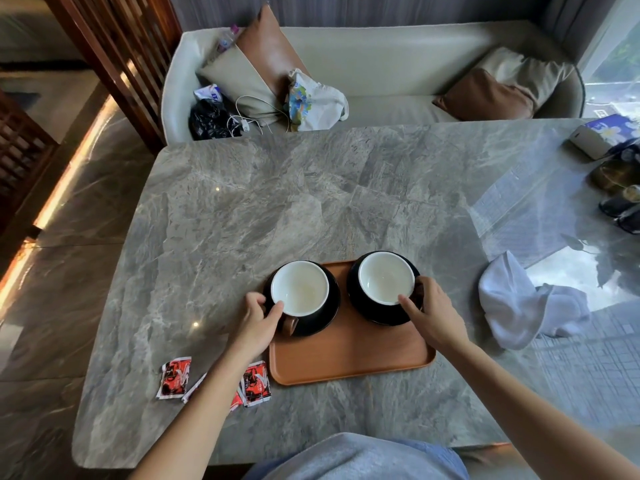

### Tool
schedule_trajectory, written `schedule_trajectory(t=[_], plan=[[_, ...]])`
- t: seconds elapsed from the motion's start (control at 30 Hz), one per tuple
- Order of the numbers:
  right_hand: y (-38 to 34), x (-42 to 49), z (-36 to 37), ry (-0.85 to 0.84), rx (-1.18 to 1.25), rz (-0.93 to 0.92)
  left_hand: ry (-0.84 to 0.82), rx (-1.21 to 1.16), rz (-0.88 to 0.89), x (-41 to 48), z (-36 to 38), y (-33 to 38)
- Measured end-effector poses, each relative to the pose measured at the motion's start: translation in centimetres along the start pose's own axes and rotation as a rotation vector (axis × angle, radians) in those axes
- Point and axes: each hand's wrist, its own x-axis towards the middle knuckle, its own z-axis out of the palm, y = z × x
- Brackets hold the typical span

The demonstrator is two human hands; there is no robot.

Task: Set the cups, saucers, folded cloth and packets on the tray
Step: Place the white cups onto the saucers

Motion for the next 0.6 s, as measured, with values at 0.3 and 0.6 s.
schedule_trajectory(t=[0.3, 0.6], plan=[[-0.4, -2.2, 0.4, 0.126, -0.180, -0.207, 0.145, 0.391, 0.515, -2.6, 1.4, 4.4], [2.7, -3.2, -2.0, 0.073, -0.208, -0.216, 0.038, 0.530, 0.684, -4.7, 6.9, 8.7]])
